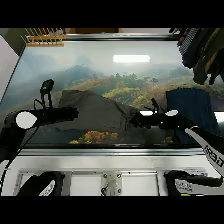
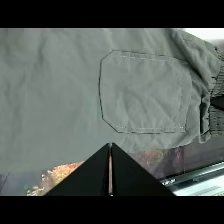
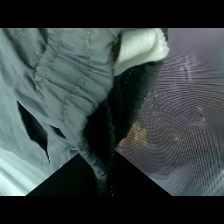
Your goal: Fold the clothes and pants, and hang the long-sleeved shirts on hangers.
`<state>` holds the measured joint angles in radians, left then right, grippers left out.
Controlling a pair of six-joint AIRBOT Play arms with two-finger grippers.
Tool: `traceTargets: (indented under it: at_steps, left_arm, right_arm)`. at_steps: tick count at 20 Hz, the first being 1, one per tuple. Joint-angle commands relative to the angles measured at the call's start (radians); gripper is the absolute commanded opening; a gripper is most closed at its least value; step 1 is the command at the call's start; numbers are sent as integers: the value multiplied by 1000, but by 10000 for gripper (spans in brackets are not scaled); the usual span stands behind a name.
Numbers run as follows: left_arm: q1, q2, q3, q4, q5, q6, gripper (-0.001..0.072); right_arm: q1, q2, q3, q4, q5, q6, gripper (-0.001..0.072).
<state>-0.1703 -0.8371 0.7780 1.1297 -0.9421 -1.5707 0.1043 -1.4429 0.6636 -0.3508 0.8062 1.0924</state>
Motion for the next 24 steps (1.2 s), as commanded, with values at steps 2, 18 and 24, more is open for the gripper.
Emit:
traceTargets:
  at_steps: [2,18,24]
  left_arm:
    - [0,1,0,0,0,-1,7]
    - [0,1,0,-6,2,-16,6]
    - [0,1,0,-6,0,-16,6]
  right_arm:
    - [-3,10,62,-5,-10,-56,24]
    - [-678,23,938,-693,134,584,23]
    - [-726,117,937,-772,414,625,23]
